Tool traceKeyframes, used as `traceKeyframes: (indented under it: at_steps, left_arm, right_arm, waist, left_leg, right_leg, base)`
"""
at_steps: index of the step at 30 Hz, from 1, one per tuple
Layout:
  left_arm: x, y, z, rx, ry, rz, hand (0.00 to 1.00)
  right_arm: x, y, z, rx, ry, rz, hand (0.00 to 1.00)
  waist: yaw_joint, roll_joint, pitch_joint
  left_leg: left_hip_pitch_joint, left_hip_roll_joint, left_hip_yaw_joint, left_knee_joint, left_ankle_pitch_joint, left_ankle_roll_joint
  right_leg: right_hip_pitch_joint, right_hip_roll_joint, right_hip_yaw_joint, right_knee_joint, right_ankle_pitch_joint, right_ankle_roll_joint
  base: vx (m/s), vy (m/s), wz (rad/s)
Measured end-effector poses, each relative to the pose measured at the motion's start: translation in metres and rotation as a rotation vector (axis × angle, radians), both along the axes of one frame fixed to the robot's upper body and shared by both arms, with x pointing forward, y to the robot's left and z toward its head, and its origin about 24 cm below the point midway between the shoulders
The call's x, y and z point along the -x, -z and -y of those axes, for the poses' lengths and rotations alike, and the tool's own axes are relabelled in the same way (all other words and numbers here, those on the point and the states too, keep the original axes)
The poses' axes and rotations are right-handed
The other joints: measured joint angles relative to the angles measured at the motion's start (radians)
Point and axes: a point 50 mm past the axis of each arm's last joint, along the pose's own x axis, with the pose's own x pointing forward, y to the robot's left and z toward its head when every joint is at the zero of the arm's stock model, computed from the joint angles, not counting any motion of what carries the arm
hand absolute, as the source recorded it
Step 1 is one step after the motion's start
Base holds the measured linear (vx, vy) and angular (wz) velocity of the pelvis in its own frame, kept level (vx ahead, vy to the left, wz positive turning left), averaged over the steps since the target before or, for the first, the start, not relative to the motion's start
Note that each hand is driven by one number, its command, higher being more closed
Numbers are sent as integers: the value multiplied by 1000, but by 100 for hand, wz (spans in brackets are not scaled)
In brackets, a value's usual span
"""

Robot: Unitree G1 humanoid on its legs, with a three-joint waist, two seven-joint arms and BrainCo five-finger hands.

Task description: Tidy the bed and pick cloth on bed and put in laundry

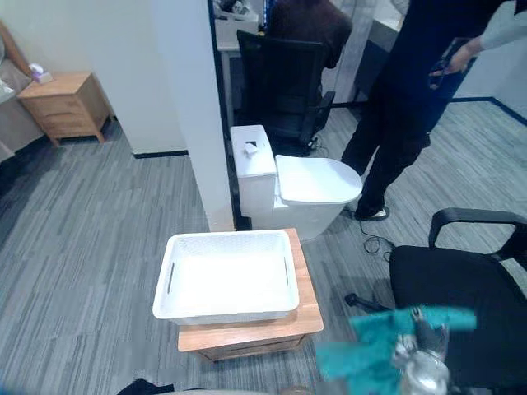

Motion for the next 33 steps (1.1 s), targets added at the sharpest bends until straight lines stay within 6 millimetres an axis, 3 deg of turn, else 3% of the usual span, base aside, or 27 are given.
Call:
traceKeyframes:
  at_steps: [3, 5, 11, 15, 20, 24, 29, 33]
  left_arm:
    - [0, 1, 7, 17, 11, -4, 100]
    - [1, 2, 8, 18, 32, -9, 100]
    - [0, 1, 6, 8, 46, -5, 100]
    - [-1, 0, 5, -7, 45, -6, 100]
    - [0, -1, 2, -21, 42, -12, 100]
    - [-1, -2, -1, -33, 41, -8, 100]
    - [1, -2, -2, -41, 33, -16, 100]
    - [-1, -2, -1, -40, 29, -10, 100]
  right_arm:
    - [-20, -14, -17, 47, -87, 54, 100]
    - [-46, -37, -27, 81, -145, 155, 100]
    - [-79, -84, -48, 203, -307, 320, 100]
    - [-104, -106, -84, 222, -476, 418, 100]
    - [-126, -129, -135, 224, -671, 515, 100]
    - [-140, -155, -169, 240, -799, 612, 100]
    - [-158, -198, -201, 282, -893, 744, 100]
    - [-167, -210, -216, 283, -923, 770, 100]
  waist:
    - [10, 0, -9]
    - [9, 7, -14]
    - [11, 9, -15]
    - [10, 7, -13]
    - [16, -5, -6]
    - [39, -12, 0]
    - [46, -17, 4]
    - [69, -27, 9]
  left_leg:
    - [-2, -1, -4, 0, 0, -1]
    - [-4, -6, -16, 2, 0, 0]
    - [-16, -16, -37, 5, 1, 2]
    - [-18, -17, -48, 5, 2, 2]
    - [-20, -17, -56, 5, 5, 3]
    - [-25, -17, -59, 6, 6, 4]
    - [-36, -16, -60, 6, 7, 5]
    - [-38, -14, -63, 6, 7, 5]
  right_leg:
    - [0, -1, -2, -2, 0, 0]
    - [0, -5, -10, -3, 0, 0]
    - [-2, -9, -25, -4, 0, 0]
    - [-3, -8, -26, -4, 1, 0]
    - [-2, -8, -25, -3, 1, 0]
    - [-3, -8, -25, -6, 4, 0]
    - [-1, -5, -25, -33, 22, -2]
    - [1, -2, -25, -36, 22, -3]
  base:
    - [25, -10, 5]
    - [33, 15, 11]
    - [11, 9, 9]
    - [1, 1, 1]
    - [-9, 0, 2]
    - [-1, 1, 1]
    - [0, 1, 1]
    - [3, -1, 1]
